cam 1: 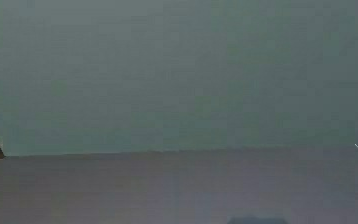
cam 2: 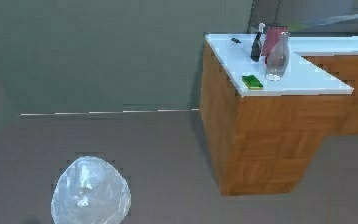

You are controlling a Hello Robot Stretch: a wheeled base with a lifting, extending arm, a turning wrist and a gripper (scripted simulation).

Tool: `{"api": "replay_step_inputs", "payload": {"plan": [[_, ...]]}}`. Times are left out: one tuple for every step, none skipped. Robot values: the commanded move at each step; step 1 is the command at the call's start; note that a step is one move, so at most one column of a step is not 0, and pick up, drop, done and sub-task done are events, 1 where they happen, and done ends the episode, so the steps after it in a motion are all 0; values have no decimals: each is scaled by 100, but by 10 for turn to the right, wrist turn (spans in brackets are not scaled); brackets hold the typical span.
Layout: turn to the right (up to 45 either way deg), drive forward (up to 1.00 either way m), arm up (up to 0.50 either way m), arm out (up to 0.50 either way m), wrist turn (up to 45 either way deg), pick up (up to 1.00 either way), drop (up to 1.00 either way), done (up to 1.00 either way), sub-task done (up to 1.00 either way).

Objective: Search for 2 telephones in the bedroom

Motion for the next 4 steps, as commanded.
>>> {"api": "replay_step_inputs", "payload": {"plan": [[0,5,0,0,0,0,0,0,0],[-450,0,0,0,0,0,0,0,0],[-150,0,0,0,0,0,0,0,0],[0,100,0,0,0,0,0,0,0]]}}
